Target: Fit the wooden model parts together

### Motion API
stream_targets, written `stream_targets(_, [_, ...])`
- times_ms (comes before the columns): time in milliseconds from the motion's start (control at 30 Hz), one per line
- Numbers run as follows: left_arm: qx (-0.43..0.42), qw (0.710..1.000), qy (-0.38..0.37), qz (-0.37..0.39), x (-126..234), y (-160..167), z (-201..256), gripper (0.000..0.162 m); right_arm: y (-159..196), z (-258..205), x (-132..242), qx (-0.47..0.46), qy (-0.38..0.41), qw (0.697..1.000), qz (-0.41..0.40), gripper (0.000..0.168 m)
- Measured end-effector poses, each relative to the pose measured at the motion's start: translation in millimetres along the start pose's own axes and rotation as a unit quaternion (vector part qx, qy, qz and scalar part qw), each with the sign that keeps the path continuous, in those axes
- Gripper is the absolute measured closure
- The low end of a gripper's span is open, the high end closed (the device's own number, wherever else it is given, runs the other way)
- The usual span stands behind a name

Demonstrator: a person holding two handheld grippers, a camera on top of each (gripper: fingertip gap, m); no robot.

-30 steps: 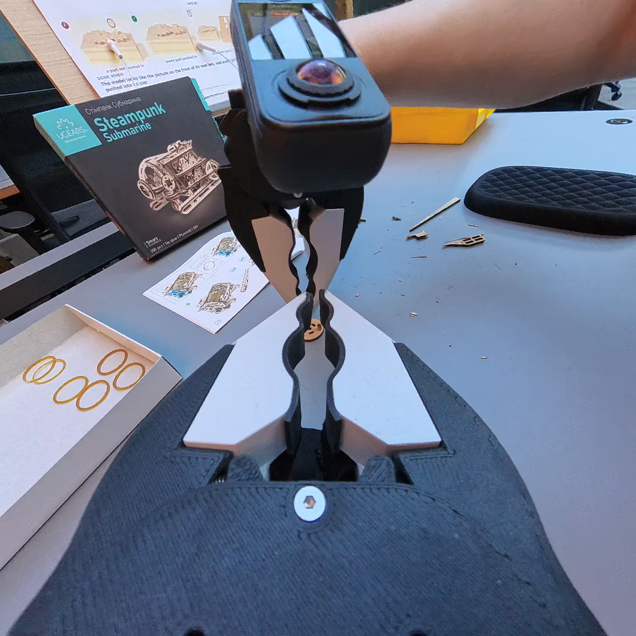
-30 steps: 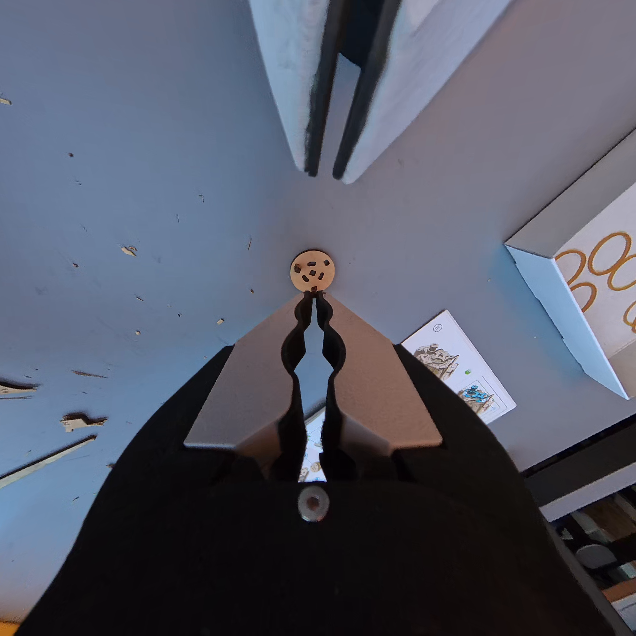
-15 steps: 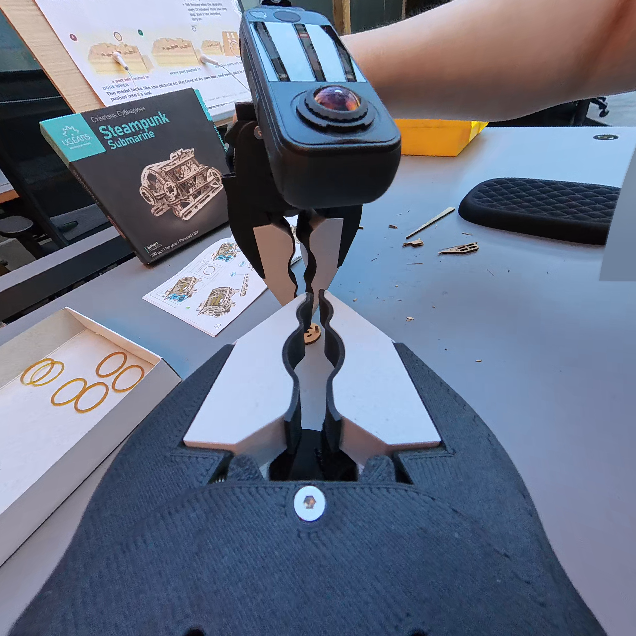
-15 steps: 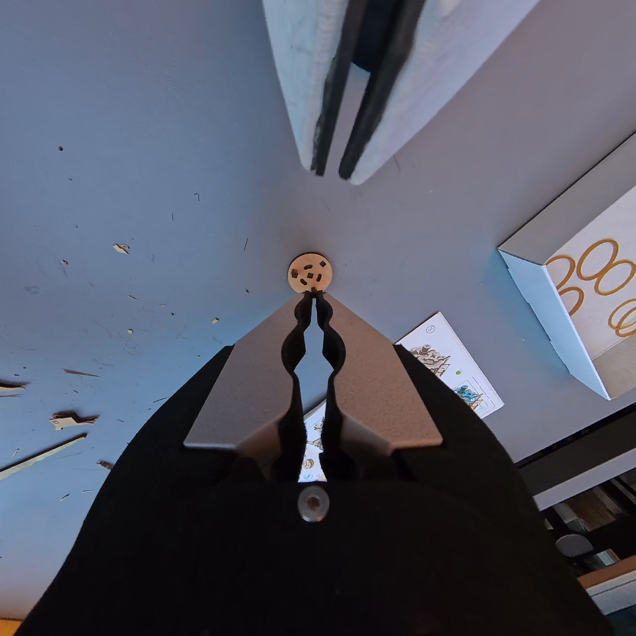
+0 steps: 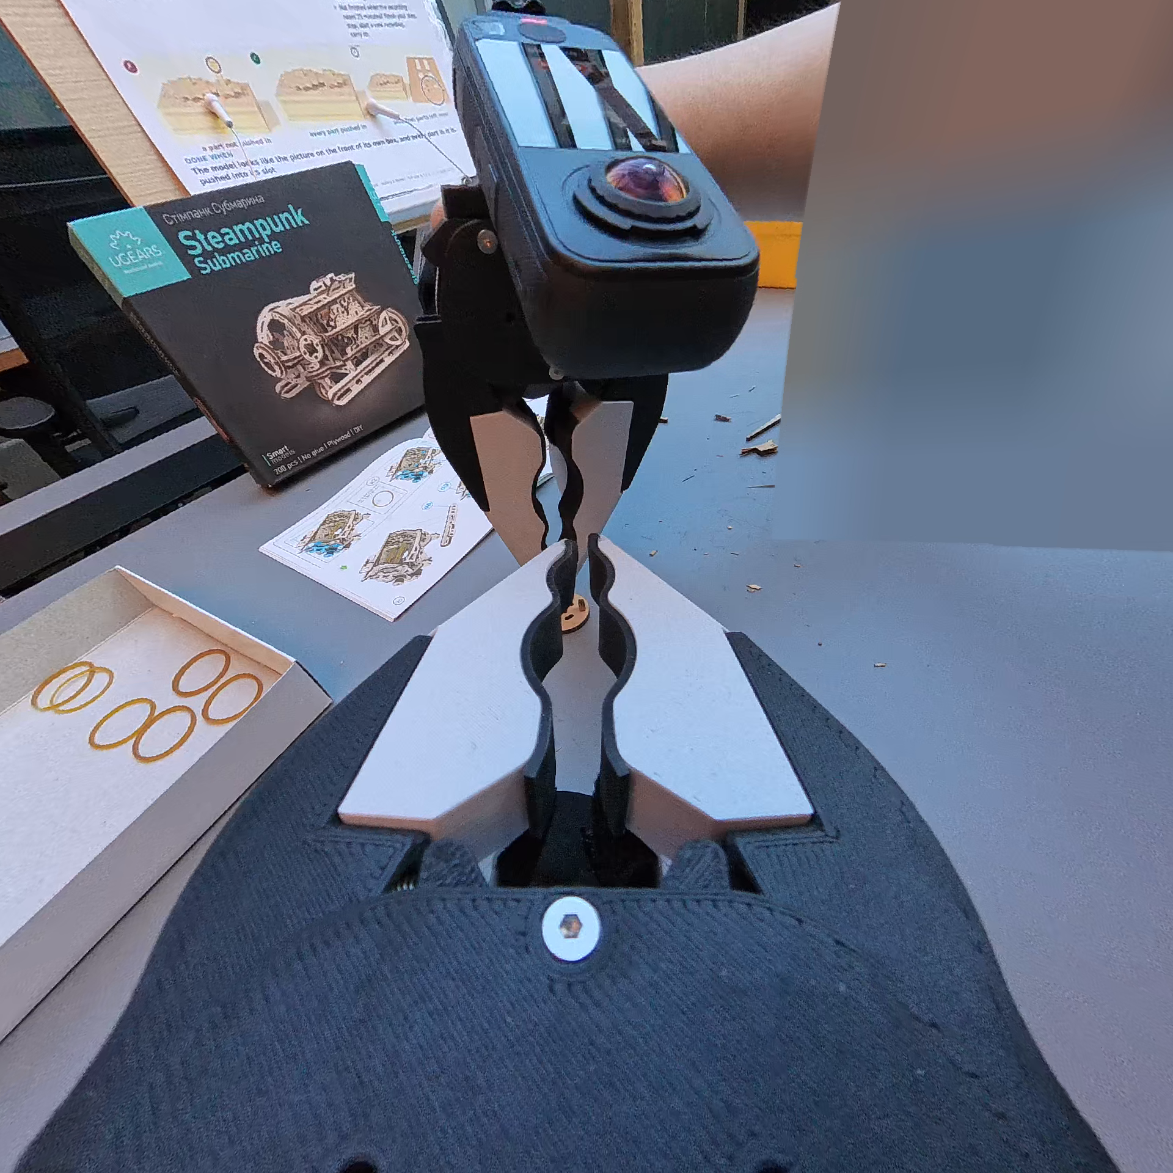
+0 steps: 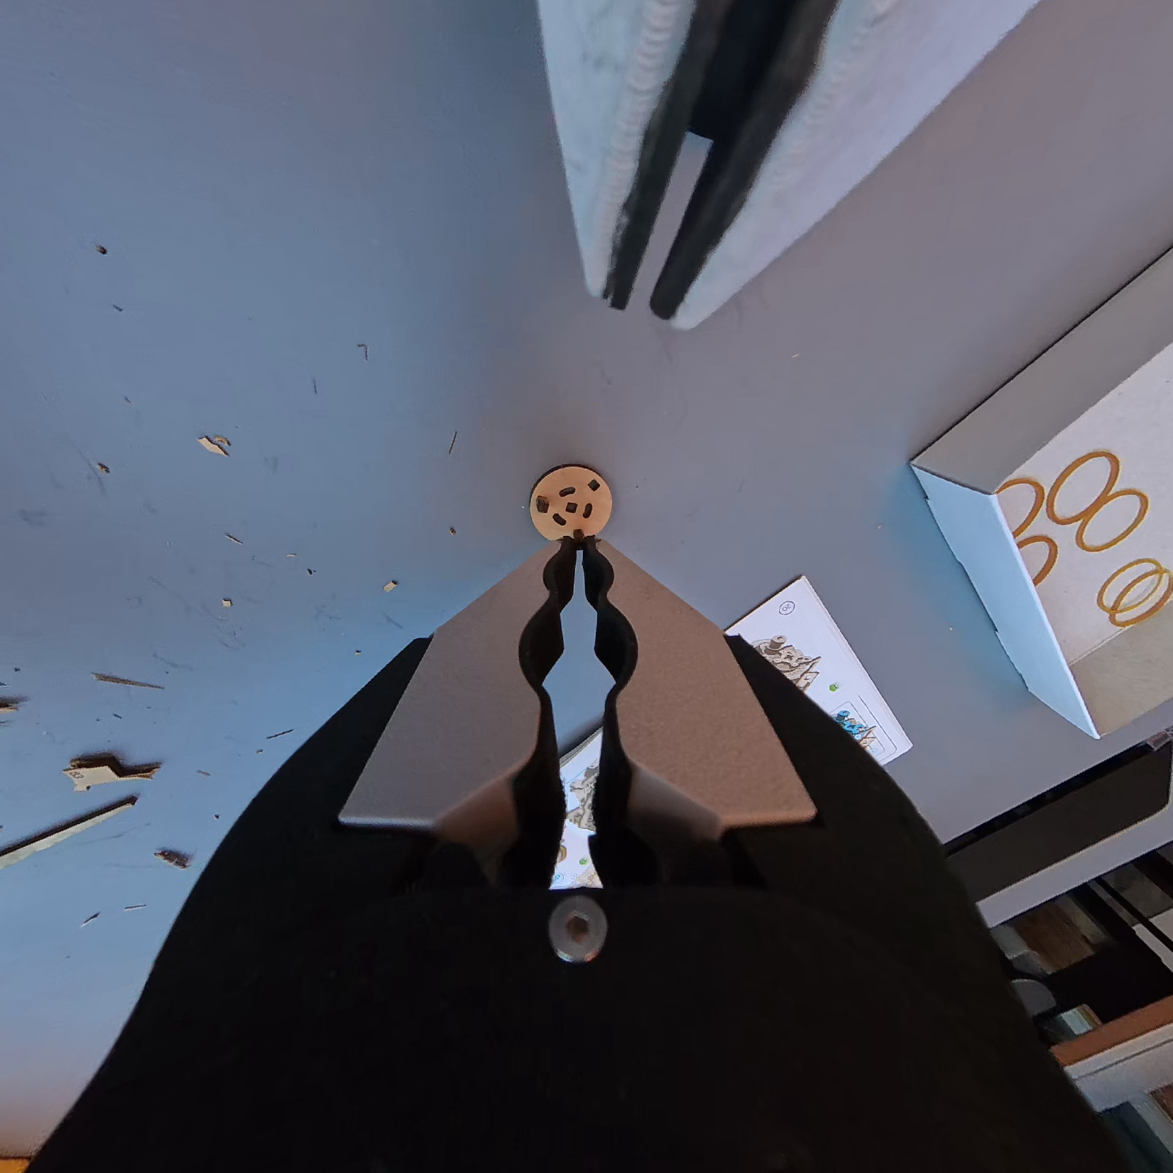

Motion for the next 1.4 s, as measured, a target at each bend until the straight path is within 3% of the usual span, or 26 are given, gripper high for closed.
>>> stream_targets(967, [0.0,1.0,-0.002,0.001,0.0,0.0,-0.2,0.161,4.5,-1.3,-2.5,0.022,-0.043,0.998,-0.028,0.167])
stream_targets(1233, [-0.002,1.0,-0.002,0.0,0.1,0.1,0.0,0.161,1.1,-0.5,-2.7,0.009,-0.045,0.999,-0.021,0.167])
stream_targets(1400, [0.003,1.0,0.001,0.001,0.5,0.1,-0.4,0.16,0.6,-0.9,-2.1,-0.048,-0.04,0.998,-0.007,0.166])
Point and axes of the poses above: each gripper's, where its closed fingertips meet, x back along the fingers, y out of its underside, z = x × y across the jaws, the point moved 2 cm from there along x, back along the fingers, and after that the axes turned 9 degrees about x, right-handed, at the moved point
